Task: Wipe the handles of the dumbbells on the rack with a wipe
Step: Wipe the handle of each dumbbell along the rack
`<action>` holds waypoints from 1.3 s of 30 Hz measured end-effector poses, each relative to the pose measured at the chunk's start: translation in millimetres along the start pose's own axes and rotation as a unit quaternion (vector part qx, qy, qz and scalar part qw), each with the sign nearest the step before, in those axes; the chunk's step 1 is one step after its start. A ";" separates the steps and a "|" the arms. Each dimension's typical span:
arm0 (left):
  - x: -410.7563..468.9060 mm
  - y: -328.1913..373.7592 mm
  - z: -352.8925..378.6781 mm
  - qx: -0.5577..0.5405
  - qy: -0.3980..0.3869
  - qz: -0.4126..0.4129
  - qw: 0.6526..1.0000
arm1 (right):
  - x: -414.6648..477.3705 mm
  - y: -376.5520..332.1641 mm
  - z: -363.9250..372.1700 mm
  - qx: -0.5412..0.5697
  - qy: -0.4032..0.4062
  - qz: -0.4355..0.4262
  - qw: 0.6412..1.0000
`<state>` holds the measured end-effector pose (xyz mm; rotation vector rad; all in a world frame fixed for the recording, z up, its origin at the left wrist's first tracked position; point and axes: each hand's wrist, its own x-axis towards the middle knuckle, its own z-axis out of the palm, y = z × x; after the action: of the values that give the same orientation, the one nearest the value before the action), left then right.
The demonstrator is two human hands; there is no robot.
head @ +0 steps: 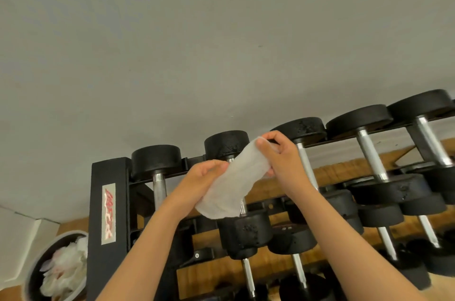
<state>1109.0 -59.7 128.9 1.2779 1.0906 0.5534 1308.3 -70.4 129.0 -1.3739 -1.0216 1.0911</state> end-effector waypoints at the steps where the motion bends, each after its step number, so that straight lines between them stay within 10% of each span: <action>1: 1.5 1.4 -4.7 0.002 -0.014 -0.004 1.000 | 2.2 -1.7 2.2 -0.007 0.006 -0.004 1.000; 12: 33.8 2.9 -23.1 -0.150 -0.044 0.011 0.988 | -1.4 16.4 40.5 0.141 -0.069 0.100 0.983; 24: 49.6 -0.7 -36.2 -0.341 -0.090 -0.082 0.932 | 15.8 15.1 33.0 0.097 -0.031 0.012 0.995; 39: 57.6 8.3 13.9 -0.324 0.015 -0.072 0.943 | 35.9 13.1 -29.7 0.087 -0.130 0.004 0.988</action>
<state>1147.7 -15.8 116.4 0.6115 0.9061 0.7441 1345.2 -42.9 114.1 -1.1161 -1.0794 1.3575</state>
